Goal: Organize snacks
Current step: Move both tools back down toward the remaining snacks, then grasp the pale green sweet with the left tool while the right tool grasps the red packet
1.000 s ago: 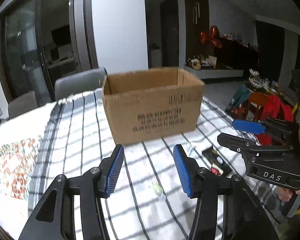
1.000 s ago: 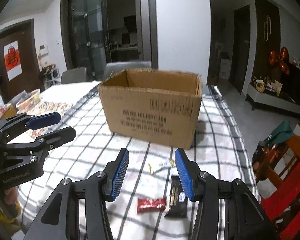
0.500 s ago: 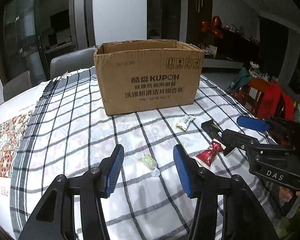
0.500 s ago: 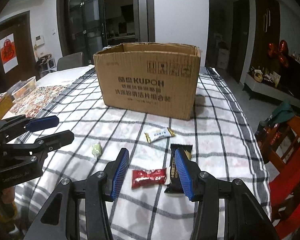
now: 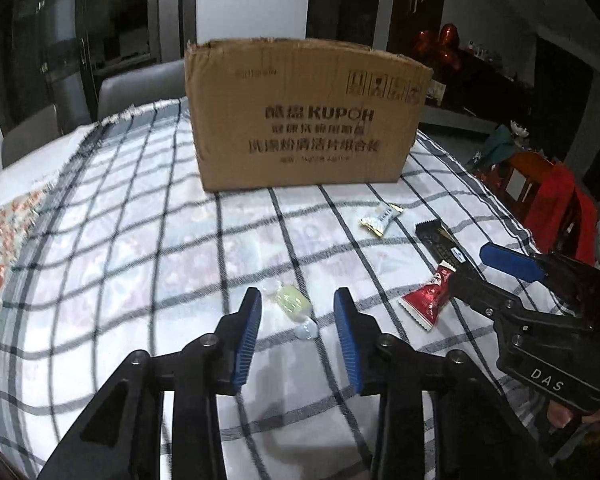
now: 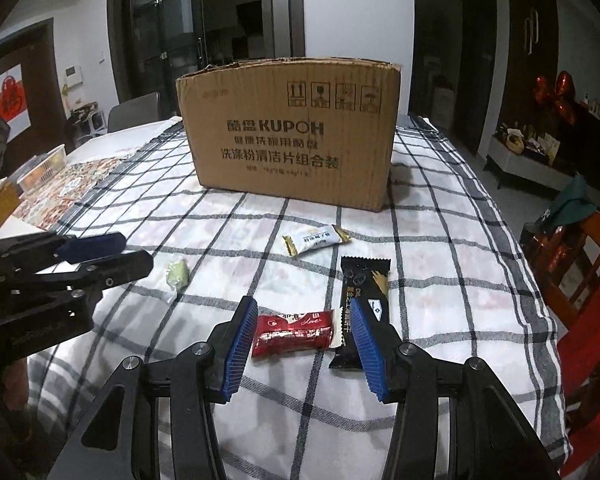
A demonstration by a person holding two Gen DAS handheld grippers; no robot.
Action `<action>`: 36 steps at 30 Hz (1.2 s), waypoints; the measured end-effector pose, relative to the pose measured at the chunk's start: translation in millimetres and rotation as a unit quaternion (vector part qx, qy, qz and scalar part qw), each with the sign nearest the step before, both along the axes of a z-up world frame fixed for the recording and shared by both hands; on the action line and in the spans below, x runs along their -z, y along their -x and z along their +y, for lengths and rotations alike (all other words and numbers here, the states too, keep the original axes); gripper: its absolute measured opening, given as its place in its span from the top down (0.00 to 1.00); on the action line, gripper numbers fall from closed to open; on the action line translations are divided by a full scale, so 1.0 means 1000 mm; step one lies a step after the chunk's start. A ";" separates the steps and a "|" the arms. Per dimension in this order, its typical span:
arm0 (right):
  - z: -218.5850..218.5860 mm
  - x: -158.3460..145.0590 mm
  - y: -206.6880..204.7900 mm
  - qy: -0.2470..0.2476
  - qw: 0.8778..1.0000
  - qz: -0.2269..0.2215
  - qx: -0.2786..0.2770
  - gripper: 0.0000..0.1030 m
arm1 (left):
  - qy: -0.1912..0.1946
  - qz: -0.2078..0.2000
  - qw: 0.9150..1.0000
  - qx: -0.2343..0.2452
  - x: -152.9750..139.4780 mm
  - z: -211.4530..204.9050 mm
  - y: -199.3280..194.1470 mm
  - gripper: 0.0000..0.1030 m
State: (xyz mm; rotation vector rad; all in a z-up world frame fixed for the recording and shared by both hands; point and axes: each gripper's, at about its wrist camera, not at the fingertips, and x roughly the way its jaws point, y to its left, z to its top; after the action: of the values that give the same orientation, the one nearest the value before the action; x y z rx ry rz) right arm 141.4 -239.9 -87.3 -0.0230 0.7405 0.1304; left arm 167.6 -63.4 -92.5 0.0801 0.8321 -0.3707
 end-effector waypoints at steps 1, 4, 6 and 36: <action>0.001 0.001 0.000 0.003 1.000 0.000 -0.002 0.52 | 0.000 0.004 1.000 -0.001 0.002 -0.001 -0.001 0.66; 0.003 0.004 -0.001 0.013 1.000 0.000 -0.011 0.52 | -0.004 0.009 1.000 0.000 0.008 -0.005 -0.004 0.69; 0.004 0.005 -0.002 0.020 1.000 -0.001 -0.013 0.51 | -0.007 0.014 1.000 0.002 0.012 -0.006 -0.006 0.71; 0.003 0.028 -0.018 -0.005 0.999 0.041 -0.024 0.41 | -0.012 0.045 0.999 -0.014 0.037 -0.012 -0.030 0.77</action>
State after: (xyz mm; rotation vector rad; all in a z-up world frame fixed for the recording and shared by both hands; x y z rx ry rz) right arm 159.4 -237.0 -115.1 -0.0257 0.8217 0.1828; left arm 198.1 -75.8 -129.8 0.0747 0.9252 -0.3408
